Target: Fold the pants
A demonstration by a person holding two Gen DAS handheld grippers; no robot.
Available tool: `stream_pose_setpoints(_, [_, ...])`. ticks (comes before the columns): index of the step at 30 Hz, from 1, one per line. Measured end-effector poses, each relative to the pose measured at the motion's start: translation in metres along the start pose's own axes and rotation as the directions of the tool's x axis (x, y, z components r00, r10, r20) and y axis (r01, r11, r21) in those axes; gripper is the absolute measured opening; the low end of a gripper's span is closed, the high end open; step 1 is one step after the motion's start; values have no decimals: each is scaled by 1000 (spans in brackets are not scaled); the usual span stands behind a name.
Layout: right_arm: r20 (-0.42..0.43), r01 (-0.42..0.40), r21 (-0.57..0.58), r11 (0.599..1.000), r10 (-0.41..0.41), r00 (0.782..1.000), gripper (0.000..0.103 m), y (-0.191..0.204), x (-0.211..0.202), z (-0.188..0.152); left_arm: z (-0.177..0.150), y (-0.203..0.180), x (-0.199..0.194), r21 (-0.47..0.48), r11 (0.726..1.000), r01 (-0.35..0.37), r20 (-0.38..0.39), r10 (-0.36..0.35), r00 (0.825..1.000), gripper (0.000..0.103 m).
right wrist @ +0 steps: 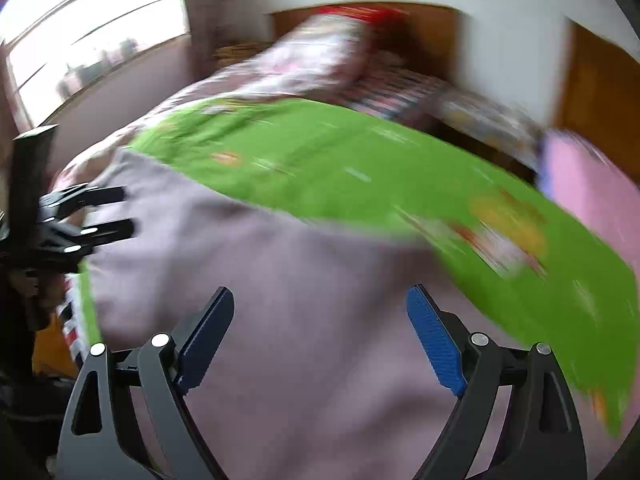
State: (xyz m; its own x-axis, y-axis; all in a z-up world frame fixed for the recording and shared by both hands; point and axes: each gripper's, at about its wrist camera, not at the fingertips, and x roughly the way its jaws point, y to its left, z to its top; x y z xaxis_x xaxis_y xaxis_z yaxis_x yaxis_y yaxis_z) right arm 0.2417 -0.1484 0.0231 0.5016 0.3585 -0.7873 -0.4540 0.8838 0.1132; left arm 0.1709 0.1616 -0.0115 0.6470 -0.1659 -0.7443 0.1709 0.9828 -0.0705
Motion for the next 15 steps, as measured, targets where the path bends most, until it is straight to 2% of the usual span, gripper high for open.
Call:
stream_pose_setpoints(2, [-20,80,108,991,-79,997,85,-41,-22,-34,-7,-23,2,31,997,70,-17,-70,997,93])
stream_pose_setpoints(3, [-24,91,143,986,-88,996,85,-56,-33,-50,-11,-34,7,52,994,94,-31,-92,995,93])
stream_pose_setpoints(5, [-52,125,176,976,-118,992,85,-72,-42,-81,-19,-43,18,91,994,68,-68,-62,996,93])
stream_pose_setpoints(8, [-158,216,91,972,-200,967,85,-80,-39,-129,-31,-42,48,101,995,5,-148,10,989,93])
stream_pose_setpoints(9, [-109,190,80,979,-181,977,85,-81,-49,-142,-34,-40,53,100,995,-5,-150,20,989,98])
stream_pose_setpoints(11, [-92,149,117,982,-138,986,83,-92,-65,-158,-35,-36,55,103,995,-2,-135,16,991,102])
stream_pose_setpoints(15, [-50,192,97,977,-188,981,83,-88,-91,-163,-33,-41,53,107,993,-45,-159,61,985,102])
